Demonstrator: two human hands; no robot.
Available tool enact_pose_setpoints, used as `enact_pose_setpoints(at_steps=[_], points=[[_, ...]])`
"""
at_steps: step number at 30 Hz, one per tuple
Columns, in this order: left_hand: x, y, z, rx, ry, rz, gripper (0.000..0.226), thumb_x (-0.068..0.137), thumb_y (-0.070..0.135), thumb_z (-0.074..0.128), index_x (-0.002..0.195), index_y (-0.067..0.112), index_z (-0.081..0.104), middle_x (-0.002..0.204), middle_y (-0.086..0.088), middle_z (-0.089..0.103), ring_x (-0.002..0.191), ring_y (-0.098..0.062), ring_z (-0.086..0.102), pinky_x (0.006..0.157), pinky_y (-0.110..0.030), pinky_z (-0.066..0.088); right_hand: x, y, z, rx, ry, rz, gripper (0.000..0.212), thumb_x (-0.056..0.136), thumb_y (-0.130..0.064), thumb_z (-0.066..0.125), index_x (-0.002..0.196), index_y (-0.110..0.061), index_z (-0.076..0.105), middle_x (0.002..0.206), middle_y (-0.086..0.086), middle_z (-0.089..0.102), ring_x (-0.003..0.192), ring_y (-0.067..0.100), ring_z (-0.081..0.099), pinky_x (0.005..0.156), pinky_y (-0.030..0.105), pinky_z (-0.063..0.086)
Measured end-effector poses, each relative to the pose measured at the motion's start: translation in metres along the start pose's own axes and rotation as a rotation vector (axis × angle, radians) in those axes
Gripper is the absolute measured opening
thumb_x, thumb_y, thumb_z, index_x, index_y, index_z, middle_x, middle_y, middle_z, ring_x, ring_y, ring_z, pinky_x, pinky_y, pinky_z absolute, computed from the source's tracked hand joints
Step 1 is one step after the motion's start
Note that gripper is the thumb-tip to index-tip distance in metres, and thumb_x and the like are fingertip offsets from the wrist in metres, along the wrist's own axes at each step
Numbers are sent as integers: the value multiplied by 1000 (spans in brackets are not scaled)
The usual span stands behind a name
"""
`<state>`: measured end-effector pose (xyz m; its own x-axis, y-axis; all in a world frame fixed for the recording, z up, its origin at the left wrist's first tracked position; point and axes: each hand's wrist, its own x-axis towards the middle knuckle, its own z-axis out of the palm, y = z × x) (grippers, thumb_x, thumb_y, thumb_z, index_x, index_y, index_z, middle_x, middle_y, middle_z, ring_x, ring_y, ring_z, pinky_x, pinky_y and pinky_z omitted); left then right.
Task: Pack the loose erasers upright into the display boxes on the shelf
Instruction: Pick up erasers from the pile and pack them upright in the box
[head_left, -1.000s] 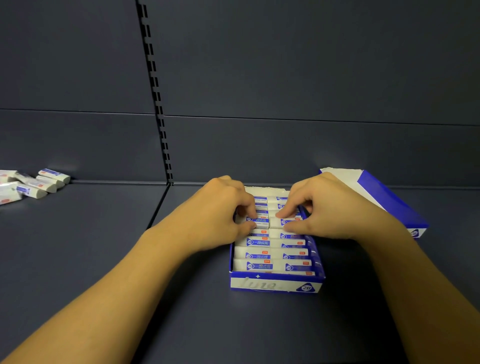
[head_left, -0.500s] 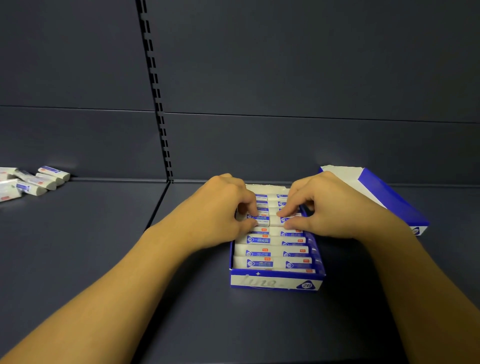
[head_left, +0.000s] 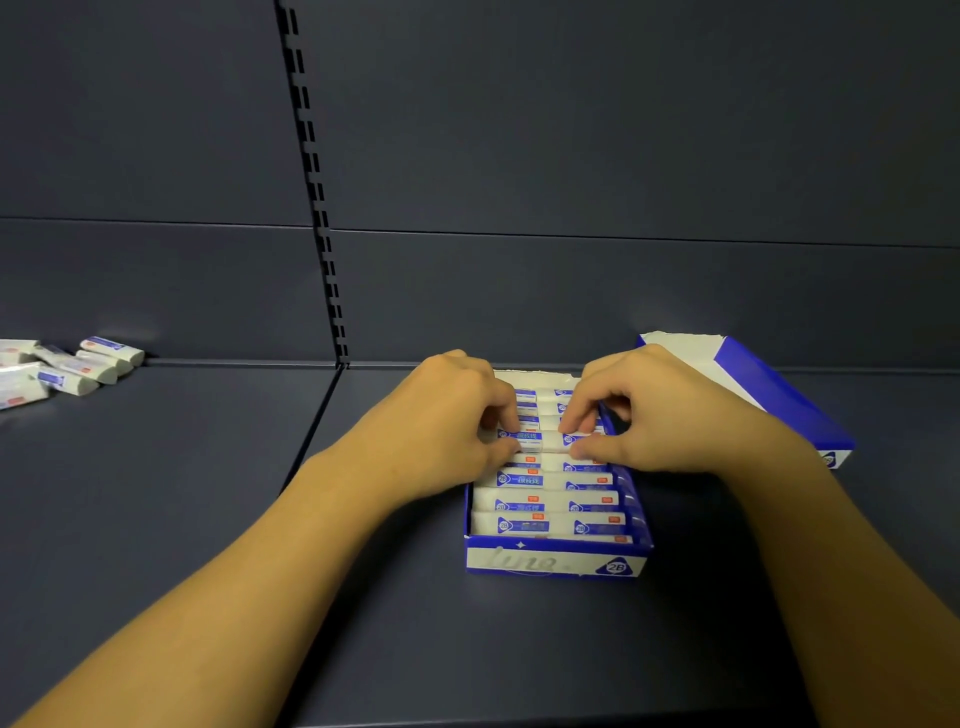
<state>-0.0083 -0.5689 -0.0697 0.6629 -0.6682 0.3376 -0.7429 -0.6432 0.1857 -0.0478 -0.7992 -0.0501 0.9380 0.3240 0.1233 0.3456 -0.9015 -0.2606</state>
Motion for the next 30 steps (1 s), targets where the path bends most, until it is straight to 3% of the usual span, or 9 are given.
enact_pose_setpoints(at_steps=[3, 7, 10, 12, 14, 17, 20, 26, 30], points=[[0, -1, -5, -41, -13, -19, 23, 83, 42, 77, 102, 30, 72, 100, 13, 61, 95, -5, 53, 83, -20, 46, -2, 0, -1, 75, 54, -34, 18, 79, -37, 82, 94, -34, 73, 85, -19, 66, 78, -2, 60, 58, 11, 45], [-1, -5, -13, -274, 123, -103, 17, 82, 32, 80, 96, 28, 74, 93, 10, 65, 82, -6, 59, 74, -13, 45, 0, 3, 0, 247, 320, 23, 9, 87, -23, 75, 91, -30, 76, 80, -17, 70, 71, 18, 63, 60, 27, 51], [0, -15, -17, -244, 221, -190, 9, 88, 21, 71, 97, 22, 74, 90, 9, 64, 74, -5, 56, 67, -8, 39, 6, 9, 3, 297, 432, 98, 8, 91, -20, 71, 92, -28, 75, 72, -16, 68, 61, 2, 56, 53, 11, 42], [-4, -24, -23, -148, 211, -249, 13, 90, 18, 66, 100, 20, 74, 91, 5, 64, 74, -6, 56, 70, -15, 39, 8, 11, 0, 276, 459, 142, 8, 91, -20, 70, 97, -22, 75, 72, -12, 68, 60, -5, 55, 55, 5, 39], [-12, -33, -29, -63, 195, -307, 18, 89, 16, 62, 103, 18, 74, 94, 0, 66, 83, -16, 63, 78, -24, 47, 10, 10, -8, 222, 438, 182, 12, 91, -23, 70, 102, -21, 73, 73, -9, 68, 61, -7, 57, 59, 5, 39], [-31, -35, -36, 124, 137, -360, 21, 88, 15, 56, 104, 18, 71, 104, -4, 66, 94, -27, 63, 80, -39, 55, 9, 0, -18, 96, 309, 223, 24, 90, -34, 69, 111, -23, 66, 82, -10, 69, 80, 3, 63, 77, 27, 54], [-51, -25, -43, 297, 75, -381, 21, 92, 19, 54, 108, 18, 67, 110, -4, 65, 96, -28, 62, 78, -40, 56, 3, -19, -26, -63, 210, 213, 31, 90, -36, 65, 117, -23, 61, 96, -6, 67, 91, 16, 64, 84, 42, 57], [-88, 6, -73, 475, -42, -500, 19, 94, 24, 50, 97, 13, 66, 100, -8, 65, 82, -29, 61, 72, -39, 57, -18, -66, -33, -234, 162, 163, 27, 90, -33, 62, 113, -19, 60, 107, 2, 66, 92, 21, 63, 75, 35, 54], [-120, 23, -94, 505, 6, -585, 24, 94, 31, 51, 94, 13, 67, 97, -10, 66, 82, -33, 63, 73, -39, 57, -30, -99, -27, -250, 121, 118, 26, 88, -29, 63, 111, -17, 62, 107, 4, 66, 92, 24, 64, 75, 35, 54]])
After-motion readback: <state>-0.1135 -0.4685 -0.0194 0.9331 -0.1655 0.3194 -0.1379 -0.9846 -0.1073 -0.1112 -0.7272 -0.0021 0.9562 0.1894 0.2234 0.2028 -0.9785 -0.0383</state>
